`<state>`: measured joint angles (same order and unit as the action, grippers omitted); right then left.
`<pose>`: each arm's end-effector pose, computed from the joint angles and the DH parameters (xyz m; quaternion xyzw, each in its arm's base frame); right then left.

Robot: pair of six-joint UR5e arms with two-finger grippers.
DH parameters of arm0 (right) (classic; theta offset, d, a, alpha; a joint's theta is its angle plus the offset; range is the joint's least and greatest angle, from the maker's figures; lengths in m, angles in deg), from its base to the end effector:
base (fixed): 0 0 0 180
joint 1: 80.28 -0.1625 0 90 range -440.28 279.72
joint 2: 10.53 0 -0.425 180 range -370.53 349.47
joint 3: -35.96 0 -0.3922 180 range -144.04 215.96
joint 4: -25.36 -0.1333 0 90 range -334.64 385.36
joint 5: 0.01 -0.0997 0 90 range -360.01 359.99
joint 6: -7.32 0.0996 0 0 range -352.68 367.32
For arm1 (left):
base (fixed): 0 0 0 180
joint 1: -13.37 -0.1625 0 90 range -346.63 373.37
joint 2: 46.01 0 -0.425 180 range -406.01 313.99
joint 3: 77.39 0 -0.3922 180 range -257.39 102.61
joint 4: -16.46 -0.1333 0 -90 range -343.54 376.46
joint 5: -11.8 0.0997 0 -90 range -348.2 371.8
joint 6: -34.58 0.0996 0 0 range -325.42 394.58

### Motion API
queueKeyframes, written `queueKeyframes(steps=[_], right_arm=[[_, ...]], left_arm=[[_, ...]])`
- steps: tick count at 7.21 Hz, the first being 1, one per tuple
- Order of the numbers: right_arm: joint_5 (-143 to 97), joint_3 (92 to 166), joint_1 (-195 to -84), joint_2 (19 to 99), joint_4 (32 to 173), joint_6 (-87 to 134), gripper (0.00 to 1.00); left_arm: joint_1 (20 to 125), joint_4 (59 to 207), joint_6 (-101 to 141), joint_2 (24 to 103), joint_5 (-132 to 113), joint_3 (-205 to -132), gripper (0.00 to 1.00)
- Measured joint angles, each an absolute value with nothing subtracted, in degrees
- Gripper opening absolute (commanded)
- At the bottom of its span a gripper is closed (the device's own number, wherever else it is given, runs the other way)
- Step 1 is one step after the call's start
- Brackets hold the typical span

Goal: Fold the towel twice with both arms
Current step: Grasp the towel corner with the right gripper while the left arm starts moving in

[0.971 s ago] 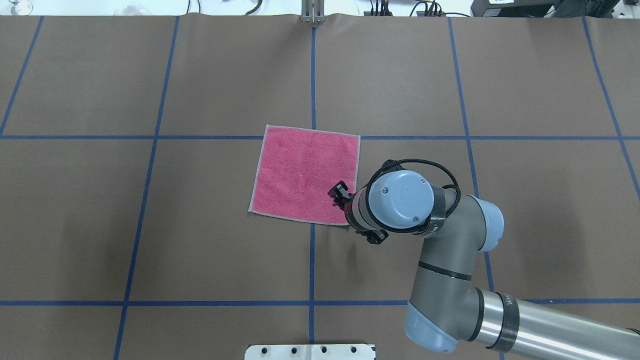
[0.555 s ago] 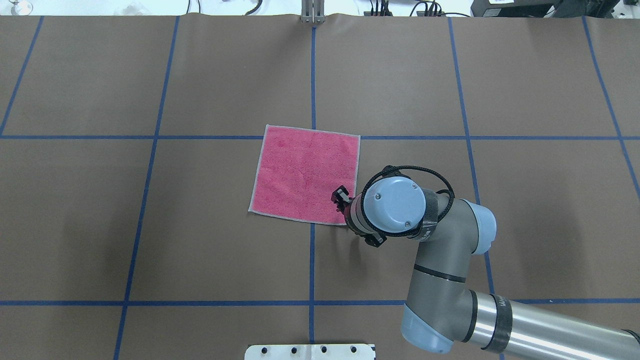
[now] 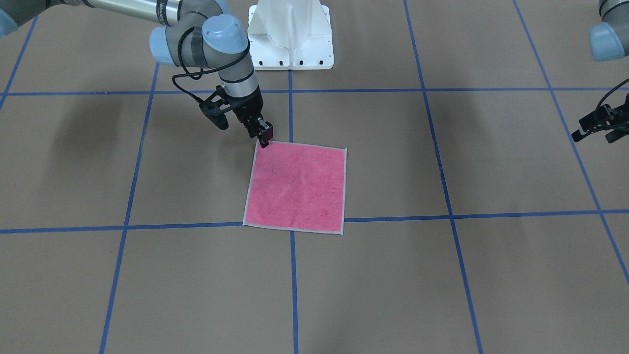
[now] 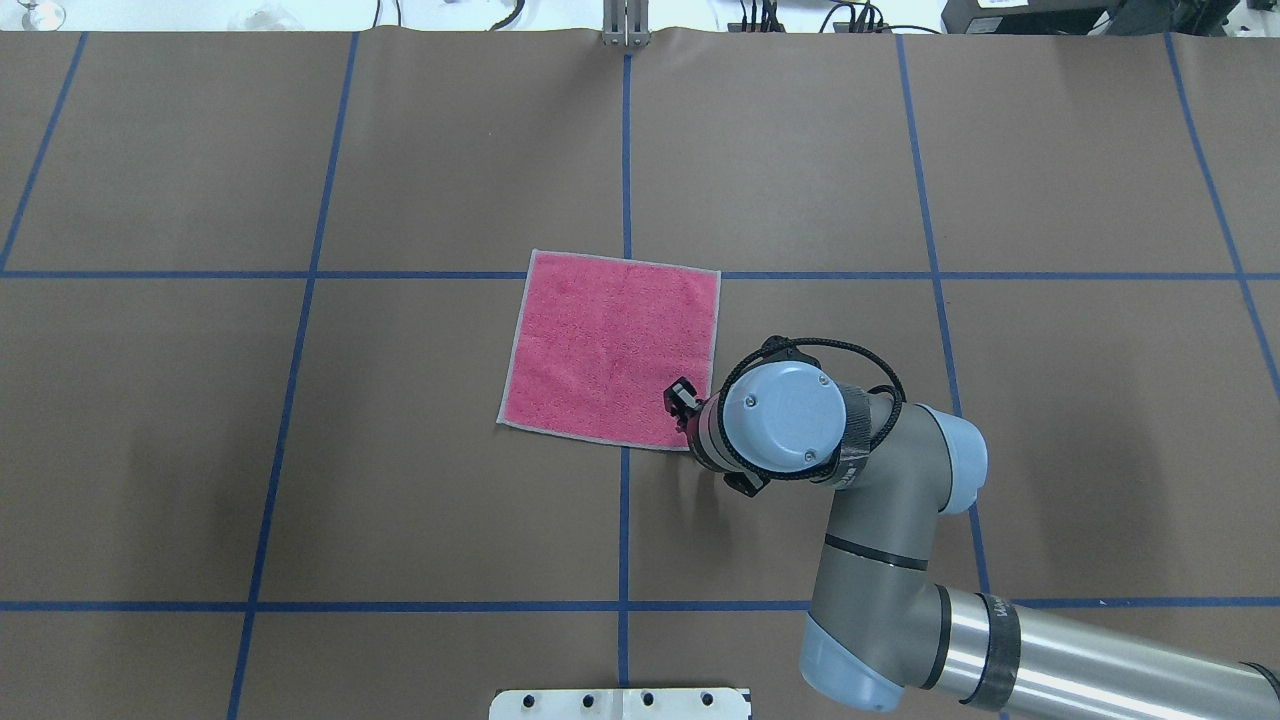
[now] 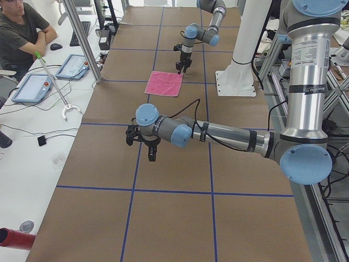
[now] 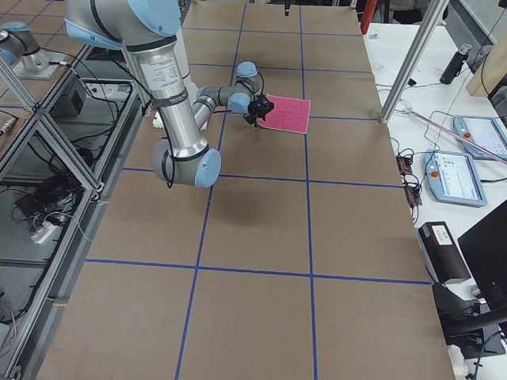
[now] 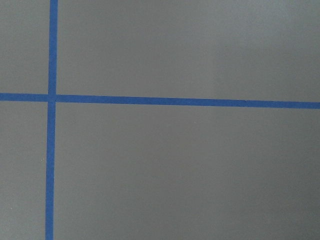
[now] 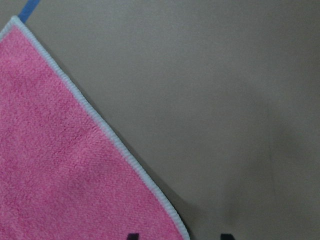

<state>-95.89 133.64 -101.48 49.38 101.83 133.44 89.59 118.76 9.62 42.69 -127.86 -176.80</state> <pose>-0.5734 -0.3544 0.2741 -0.1020 -0.4226 0.4123 0.8006 0.0621 -0.4940 0.5577 0.0146 0.4432 -0.0130 0.8962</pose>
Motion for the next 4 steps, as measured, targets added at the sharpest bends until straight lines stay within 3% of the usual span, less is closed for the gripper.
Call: queueKeyframes(steps=[1,2,3,4], right_arm=[[-95.79,133.61,-101.45,49.39,101.83,133.44,0.31],[-95.75,133.62,-101.42,49.41,101.82,133.45,0.10],[-95.73,133.69,-101.44,49.41,101.82,133.44,0.00],[-95.73,133.81,-101.45,49.41,101.82,133.44,0.00]], left_arm=[[89.62,118.76,9.62,42.68,-127.86,-176.80,1.00],[89.65,118.76,9.62,42.68,-127.86,-176.81,1.00],[89.66,118.76,9.62,42.67,-127.86,-176.84,1.00],[89.66,118.76,9.60,42.67,-127.86,-176.90,1.00]])
